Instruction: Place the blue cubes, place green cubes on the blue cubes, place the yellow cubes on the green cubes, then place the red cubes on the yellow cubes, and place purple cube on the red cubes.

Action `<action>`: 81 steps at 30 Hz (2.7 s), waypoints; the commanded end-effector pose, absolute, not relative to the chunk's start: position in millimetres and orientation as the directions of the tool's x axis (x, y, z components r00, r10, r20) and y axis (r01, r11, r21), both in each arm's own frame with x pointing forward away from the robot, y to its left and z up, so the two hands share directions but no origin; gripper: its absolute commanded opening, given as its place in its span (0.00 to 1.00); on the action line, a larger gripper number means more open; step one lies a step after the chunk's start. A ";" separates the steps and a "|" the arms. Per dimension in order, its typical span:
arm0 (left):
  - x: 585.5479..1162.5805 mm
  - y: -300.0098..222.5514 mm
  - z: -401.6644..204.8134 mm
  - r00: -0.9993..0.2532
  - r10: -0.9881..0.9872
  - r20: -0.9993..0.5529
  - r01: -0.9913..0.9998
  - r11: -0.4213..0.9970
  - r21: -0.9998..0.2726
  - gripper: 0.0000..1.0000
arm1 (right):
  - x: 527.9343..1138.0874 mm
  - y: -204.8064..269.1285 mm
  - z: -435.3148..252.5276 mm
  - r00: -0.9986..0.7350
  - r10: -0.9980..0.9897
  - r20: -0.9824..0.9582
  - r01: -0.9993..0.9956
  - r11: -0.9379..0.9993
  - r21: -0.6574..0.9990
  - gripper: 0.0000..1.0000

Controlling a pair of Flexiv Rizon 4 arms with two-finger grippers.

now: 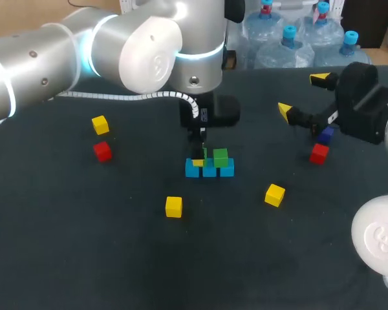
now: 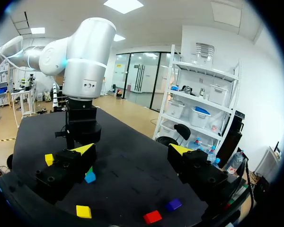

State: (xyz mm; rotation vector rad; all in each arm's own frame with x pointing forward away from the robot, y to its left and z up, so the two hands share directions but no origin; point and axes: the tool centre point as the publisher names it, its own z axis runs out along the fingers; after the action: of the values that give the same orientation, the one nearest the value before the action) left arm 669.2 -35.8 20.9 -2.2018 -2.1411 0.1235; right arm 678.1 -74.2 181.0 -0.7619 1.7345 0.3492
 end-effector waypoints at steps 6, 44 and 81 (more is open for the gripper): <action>670.0 -35.7 20.8 0.030 1.000 -0.008 0.994 -0.031 -0.107 0.25 | 678.0 -74.7 180.9 -0.137 -0.309 -0.941 -0.651 0.744 -0.149 1.00; 669.1 -33.4 20.2 0.031 0.999 -0.007 0.993 -0.032 -0.112 1.00 | 678.0 -74.7 180.9 -0.137 -0.309 -0.941 -0.651 0.744 -0.149 1.00; 635.5 23.8 99.3 -0.014 0.997 -0.076 0.998 0.019 0.060 1.00 | 678.0 -74.7 180.9 -0.137 -0.309 -0.941 -0.651 0.744 -0.149 1.00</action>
State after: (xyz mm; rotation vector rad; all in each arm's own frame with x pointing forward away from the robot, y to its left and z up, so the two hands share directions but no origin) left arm 650.1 12.9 94.8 -2.2209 -2.2526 0.0836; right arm 678.1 -74.2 181.0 -0.7619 1.7345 0.3491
